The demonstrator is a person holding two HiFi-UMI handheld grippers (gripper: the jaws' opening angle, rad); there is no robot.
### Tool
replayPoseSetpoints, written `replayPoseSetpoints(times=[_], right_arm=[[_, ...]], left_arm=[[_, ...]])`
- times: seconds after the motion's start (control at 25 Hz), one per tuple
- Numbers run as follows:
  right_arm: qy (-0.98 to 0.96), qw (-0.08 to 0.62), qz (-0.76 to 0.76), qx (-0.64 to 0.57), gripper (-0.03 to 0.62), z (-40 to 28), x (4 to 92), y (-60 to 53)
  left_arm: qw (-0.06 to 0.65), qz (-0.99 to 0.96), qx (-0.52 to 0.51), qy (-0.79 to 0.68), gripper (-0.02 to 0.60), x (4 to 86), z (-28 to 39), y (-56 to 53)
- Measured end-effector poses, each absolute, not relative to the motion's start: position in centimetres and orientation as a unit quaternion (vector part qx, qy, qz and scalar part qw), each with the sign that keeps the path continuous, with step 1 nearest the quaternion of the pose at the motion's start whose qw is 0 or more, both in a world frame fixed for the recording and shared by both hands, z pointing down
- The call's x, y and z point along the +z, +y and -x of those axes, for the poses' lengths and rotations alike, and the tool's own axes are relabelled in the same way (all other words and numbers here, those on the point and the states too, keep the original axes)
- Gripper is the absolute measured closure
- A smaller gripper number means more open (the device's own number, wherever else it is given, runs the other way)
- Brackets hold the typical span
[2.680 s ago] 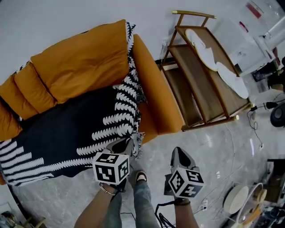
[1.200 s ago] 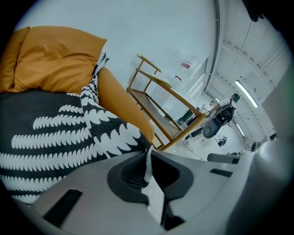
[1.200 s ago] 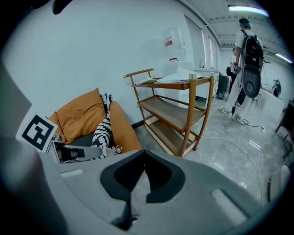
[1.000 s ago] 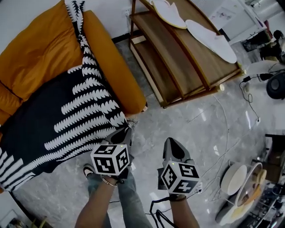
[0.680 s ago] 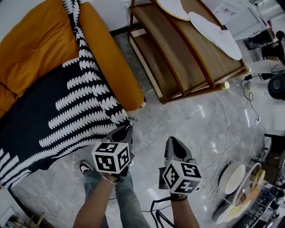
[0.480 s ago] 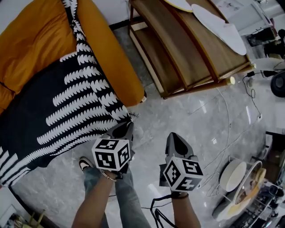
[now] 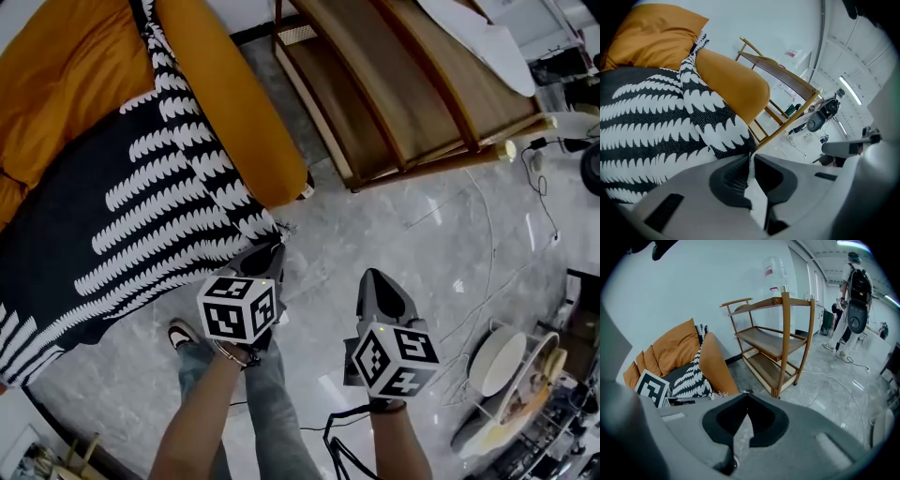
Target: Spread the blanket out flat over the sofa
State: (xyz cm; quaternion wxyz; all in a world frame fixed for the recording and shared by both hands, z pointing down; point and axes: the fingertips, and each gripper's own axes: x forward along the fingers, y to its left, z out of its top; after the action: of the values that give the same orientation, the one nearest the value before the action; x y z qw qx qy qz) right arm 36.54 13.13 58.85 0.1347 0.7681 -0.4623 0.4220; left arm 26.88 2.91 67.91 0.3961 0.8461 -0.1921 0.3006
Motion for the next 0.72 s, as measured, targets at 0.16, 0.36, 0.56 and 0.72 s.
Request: replayPoseSetpoints(times=[0.16, 0.36, 0.56, 0.72], right_arm=[[-0.459, 0.139, -0.769, 0.423, 0.589, -36.8, 59.0, 13.4], [-0.46, 0.141, -0.768, 0.423, 0.589, -36.8, 59.3, 13.3], [-0.462, 0.142, -0.767, 0.422, 0.589, -37.0, 59.4, 13.3], [-0.462, 0.142, -0.769, 0.419, 0.589, -37.1, 58.8, 13.3]], left_arm=[[0.397, -0.845, 0.301, -0.193, 0.565, 68.5, -26.6, 2.8], [0.389, -0.845, 0.308, -0.2, 0.565, 69.6, -26.3, 2.6], [0.394, -0.843, 0.314, -0.187, 0.565, 70.5, -26.8, 2.4], [0.403, -0.841, 0.31, -0.184, 0.529, 70.5, -27.2, 2.3]])
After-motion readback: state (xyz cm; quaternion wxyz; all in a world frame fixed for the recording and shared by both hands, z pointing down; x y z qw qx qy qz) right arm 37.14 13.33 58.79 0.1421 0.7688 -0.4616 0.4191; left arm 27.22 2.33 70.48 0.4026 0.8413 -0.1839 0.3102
